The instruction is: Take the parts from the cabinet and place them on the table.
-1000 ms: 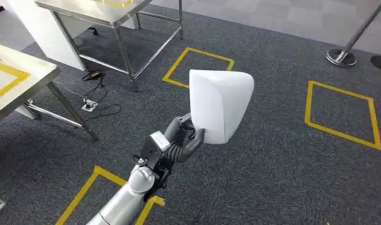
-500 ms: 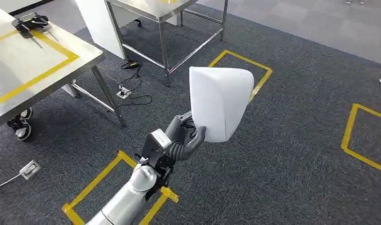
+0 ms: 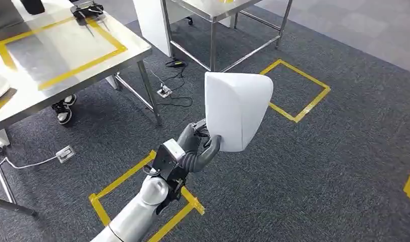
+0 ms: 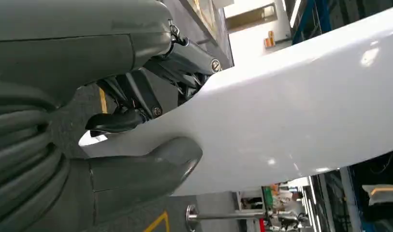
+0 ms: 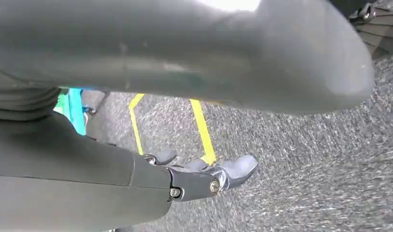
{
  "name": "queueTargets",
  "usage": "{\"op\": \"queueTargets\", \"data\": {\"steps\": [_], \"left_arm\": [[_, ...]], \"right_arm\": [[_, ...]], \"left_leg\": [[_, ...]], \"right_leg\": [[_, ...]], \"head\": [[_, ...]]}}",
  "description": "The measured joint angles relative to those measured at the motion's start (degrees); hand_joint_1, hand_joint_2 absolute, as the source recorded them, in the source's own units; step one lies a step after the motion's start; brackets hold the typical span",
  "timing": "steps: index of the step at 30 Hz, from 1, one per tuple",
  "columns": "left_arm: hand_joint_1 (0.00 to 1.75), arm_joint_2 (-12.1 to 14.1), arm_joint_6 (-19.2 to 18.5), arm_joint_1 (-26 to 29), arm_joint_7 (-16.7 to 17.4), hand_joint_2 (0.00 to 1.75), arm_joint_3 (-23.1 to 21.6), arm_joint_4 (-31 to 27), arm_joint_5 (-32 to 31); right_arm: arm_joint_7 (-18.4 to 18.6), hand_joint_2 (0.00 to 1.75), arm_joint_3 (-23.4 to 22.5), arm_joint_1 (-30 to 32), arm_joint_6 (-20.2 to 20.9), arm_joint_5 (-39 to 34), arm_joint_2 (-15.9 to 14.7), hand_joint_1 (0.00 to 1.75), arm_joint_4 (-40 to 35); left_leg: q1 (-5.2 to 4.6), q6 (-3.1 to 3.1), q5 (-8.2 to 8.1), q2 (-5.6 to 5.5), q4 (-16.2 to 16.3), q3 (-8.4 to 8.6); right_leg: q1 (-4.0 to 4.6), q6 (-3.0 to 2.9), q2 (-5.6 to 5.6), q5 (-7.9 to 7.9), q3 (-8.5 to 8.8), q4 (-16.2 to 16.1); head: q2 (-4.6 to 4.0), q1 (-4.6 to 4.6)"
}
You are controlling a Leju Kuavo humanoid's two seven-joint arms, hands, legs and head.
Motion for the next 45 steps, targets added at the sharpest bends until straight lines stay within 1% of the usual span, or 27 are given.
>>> {"op": "queueTargets", "data": {"steps": [2, 4, 5, 7, 8, 11, 12, 13, 17, 19, 20, 21, 23, 24, 26, 27, 28, 32, 33, 34, 35, 37, 38, 40, 42, 43, 45], "left_arm": [[1.75, 0.0, 0.0, 0.0, -0.3, 1.75, 0.0, 0.1, 0.0], [1.75, -0.2, 0.1, -0.3, -0.5, 1.75, 0.0, 0.2, 0.0], [1.75, -0.3, 0.1, -0.5, -0.6, 1.75, 0.0, 0.3, 0.0], [1.75, -0.3, 0.2, -0.4, -0.7, 1.75, 0.0, 0.7, 0.0], [1.75, -0.3, 0.3, -0.3, -0.7, 1.75, 0.0, 0.9, 0.0], [1.75, -0.3, 0.4, -0.3, -0.8, 1.75, 0.0, 1.1, 0.1], [1.75, -0.4, 0.4, -0.4, -0.8, 1.75, 0.0, 1.1, 0.1], [1.75, -0.5, 0.4, -0.4, -0.8, 1.75, 0.0, 1.1, 0.1], [1.75, -0.5, 0.4, -0.5, -0.9, 1.75, 0.0, 1.2, 0.1], [1.75, -0.4, 0.5, -0.6, -0.9, 1.75, 0.0, 1.2, 0.2], [1.75, -0.4, 0.5, -0.7, -0.9, 1.75, 0.0, 1.2, 0.2], [1.75, -0.4, 0.5, -0.7, -0.9, 1.75, 0.0, 1.3, 0.2], [1.75, -0.2, 0.5, -0.6, -0.9, 1.75, 0.0, 1.6, 0.2], [1.75, -0.1, 0.5, -0.5, -0.9, 1.75, 0.0, 1.7, 0.2], [1.75, 0.0, 0.7, -0.6, -1.0, 1.75, 0.0, 1.7, 0.2], [1.75, 0.0, 0.8, -0.7, -1.0, 1.75, 0.0, 1.7, 0.2], [1.75, 0.0, 0.9, -0.8, -1.0, 1.75, 0.0, 1.7, 0.2], [1.75, 0.1, 1.2, -0.8, -1.1, 1.75, 0.0, 1.6, 0.2], [1.75, 0.1, 1.2, -0.7, -1.1, 1.75, 0.0, 1.4, 0.2], [1.75, 0.1, 1.2, -0.9, -1.2, 1.75, 0.0, 1.4, 0.1], [1.75, -0.1, 1.2, -0.9, -1.2, 1.75, 0.0, 1.4, 0.1], [1.75, -0.3, 1.2, -0.9, -1.2, 1.75, 0.0, 1.4, 0.1], [1.75, -0.3, 1.2, -0.7, -1.2, 1.75, 0.0, 1.5, 0.1], [1.75, -0.3, 1.2, -0.6, -1.2, 1.75, 0.0, 1.7, 0.0], [1.75, -0.4, 1.3, -0.7, -1.2, 1.75, 0.0, 1.7, 0.0], [1.75, -0.5, 1.4, -0.8, -1.2, 1.75, 0.0, 1.7, 0.0], [1.75, -0.7, 1.4, -0.9, -1.2, 1.75, 0.0, 1.7, -0.1]], "right_arm": [[0.0, 0.0, 0.0, -0.2, 0.0, 0.0, 0.1, 0.0, 0.0], [0.0, 0.0, -0.1, -0.4, 0.0, -0.1, 0.1, 0.0, 0.0], [0.0, 0.0, -0.1, -0.3, 0.0, -0.1, 0.1, 0.0, 0.0], [0.3, 0.0, -0.1, -0.2, 0.0, -0.1, 0.1, 0.0, 0.0], [0.3, 0.0, -0.2, -0.2, 0.0, -0.1, 0.1, 0.0, 0.0], [0.3, 0.0, -0.3, -0.2, -0.2, -0.1, 0.1, 0.0, 0.0], [0.3, 0.0, -0.3, -0.2, -0.2, -0.1, 0.1, 0.0, 0.0], [0.3, 0.0, -0.4, -0.2, -0.2, -0.1, 0.1, 0.0, 0.0], [0.1, 0.0, -0.5, -0.4, -0.3, -0.1, 0.3, 0.0, 0.0], [0.1, 0.0, -0.5, -0.4, -0.4, -0.1, 0.4, 0.0, 0.0], [0.1, 0.0, -0.5, -0.3, -0.4, -0.1, 0.4, 0.0, 0.0], [0.1, 0.0, -0.5, -0.2, -0.4, -0.1, 0.4, 0.0, 0.0], [0.1, 0.0, -0.5, 0.0, -0.3, 0.1, 0.4, 0.0, 0.0], [0.2, 0.0, -0.5, 0.0, -0.3, 0.1, 0.5, 0.0, 0.0], [0.2, 0.0, -0.5, -0.1, -0.3, 0.2, 0.5, 0.0, 0.0], [0.2, 0.0, -0.5, -0.1, -0.3, 0.3, 0.5, 0.0, 0.0], [0.2, 0.0, -0.5, -0.1, -0.3, 0.3, 0.5, 0.0, 0.0], [0.0, 0.0, -0.5, -0.4, -0.1, 0.4, 0.5, 0.0, 0.0], [0.0, 0.0, -0.5, -0.5, -0.1, 0.5, 0.5, 0.0, 0.0], [0.0, 0.0, -0.5, -0.6, -0.2, 0.7, 0.5, 0.0, 0.0], [0.0, 0.0, -0.5, -0.6, -0.1, 0.7, 0.5, 0.0, 0.0], [0.0, 0.0, -0.6, -0.3, -0.2, 0.6, 0.5, 0.0, 0.0], [0.1, 0.0, -0.7, -0.2, -0.2, 0.5, 0.5, 0.0, 0.0], [0.1, 0.0, -0.7, 0.0, -0.2, 0.3, 0.5, 0.0, 0.0], [0.0, 0.0, -0.8, -0.1, -0.3, 0.3, 0.5, 0.0, 0.0], [0.0, 0.0, -0.9, 0.0, -0.3, 0.3, 0.5, 0.0, 0.0], [0.0, 0.0, -1.0, 0.0, -0.4, 0.3, 0.5, 0.0, 0.0]], "left_leg": [[0.3, 0.86, 0.48, -1.61, -0.6, 0.14], [0.72, 1.39, 0.8, -2.69, -0.7, 0.04], [0.79, 1.58, 0.93, -3.43, -0.7, -0.1], [0.73, 1.67, 1.02, -5.03, -0.6, -0.31], [0.73, 1.62, 1.06, -5.86, -0.5, -0.38], [0.76, 1.47, 1.11, -8.5, -0.1, -0.38], [0.82, 1.28, 1.15, -9.11, 0.0, -0.45], [0.52, 0.76, 1.22, -9.73, 0.1, -0.77], [0.77, -1.04, 2.09, -12.36, -0.7, -1.88], [0.47, -1.29, -0.27, -6.32, 2.2, -2.82], [0.58, -1.53, -2.64, -4.68, 6.0, -4.51], [0.73, -1.78, -5.44, -3.88, 11.7, -7.04], [0.86, -2.11, -7.01, -3.66, 17.3, -9.47], [0.93, -2.18, -6.03, -3.5, 16.4, -8.89], [0.98, -2.11, -1.71, -2.49, 8.1, -4.19], [0.93, -1.94, 0.46, -0.51, 2.2, -0.91], [0.22, -1.3, -0.55, 2.49, 0.2, -0.12], [0.25, 0.48, 0.34, -0.77, 0.1, -0.48], [0.81, 0.98, 0.67, -1.59, -0.3, -0.21], [0.9, 1.19, 0.78, -2.17, -0.3, -0.29], [0.95, 1.44, 0.9, -2.7, -0.3, -0.4], [0.91, 1.7, 0.95, -4.47, -0.3, -0.68], [0.87, 1.7, 1.03, -5.43, -0.2, -0.77], [0.89, 1.58, 1.14, -7.24, -0.1, -0.78], [0.96, 1.28, 1.26, -9.02, 0.1, -0.75], [1.05, 1.0, 1.35, -9.6, 0.1, -0.89], [0.91, 0.08, 1.71, -10.83, 0.1, -1.53]], "right_leg": [[-0.15, 0.76, -0.95, -0.34, 0.32, -0.1], [-0.57, 1.31, 4.82, -3.01, -1.31, 3.7], [-0.64, 1.5, 6.19, -5.39, -3.6, 8.5], [-0.66, 1.66, 6.68, -8.08, -7.78, 16.7], [-0.66, 1.62, 6.69, -7.65, -8.64, 17.9], [-0.82, 1.12, 8.01, -0.44, -3.77, 6.7], [-0.98, 0.86, 10.29, 1.2, -1.52, 1.8], [-1.08, 0.82, 12.4, 0.16, -1.04, 0.5], [-1.06, 0.01, 9.54, 0.89, -0.65, -0.1], [-1.12, -1.0, 8.01, 1.27, -0.47, -0.7], [-0.99, -1.14, 7.17, 1.25, -0.51, -0.7], [-0.89, -1.23, 6.13, 1.19, -0.52, -0.6], [-0.87, -1.24, 4.38, 1.16, -0.56, -0.6], [-0.88, -1.19, 3.67, 1.1, -0.53, -0.6], [-0.92, -0.88, 2.12, 0.86, -0.36, -0.4], [-0.9, -0.59, 1.38, 0.59, -0.19, -0.2], [-0.46, -0.21, 0.97, 0.32, -0.21, 0.0], [-0.31, 0.8, -1.48, 0.25, 0.24, -0.1], [-0.65, 1.36, -0.57, -0.36, -0.04, 0.2], [-0.89, 1.63, 3.33, -1.68, -0.51, 1.9], [-0.95, 1.73, 5.38, -3.46, -1.9, 4.9], [-0.92, 1.94, 6.71, -7.92, -6.9, 15.2], [-0.88, 1.91, 6.75, -8.4, -8.45, 18.1], [-0.9, 1.62, 6.92, -5.37, -7.32, 15.2], [-1.09, 1.21, 8.77, 0.06, -2.33, 4.7], [-1.36, 0.94, 11.92, 0.04, -0.74, 1.2], [-1.22, 1.2, 11.77, -0.07, -0.6, 0.3]], "head": [[0.0, -0.04], [0.0, 0.26], [0.0, 0.64], [0.0, 0.72], [0.0, 0.72], [0.0, 0.81], [0.0, 0.83], [0.0, 0.81], [0.0, 0.83], [0.0, 0.41], [0.0, 0.37], [0.0, 0.35], [0.0, 0.33], [0.0, 0.33], [0.0, 0.33], [0.0, 0.33], [0.0, 0.33], [0.0, 0.46], [0.0, 0.5], [0.0, 0.53], [0.0, 0.79], [0.0, 0.92], [0.0, 0.92], [0.0, 0.94], [0.0, 0.94], [0.0, 0.92], [0.0, 0.92]]}}
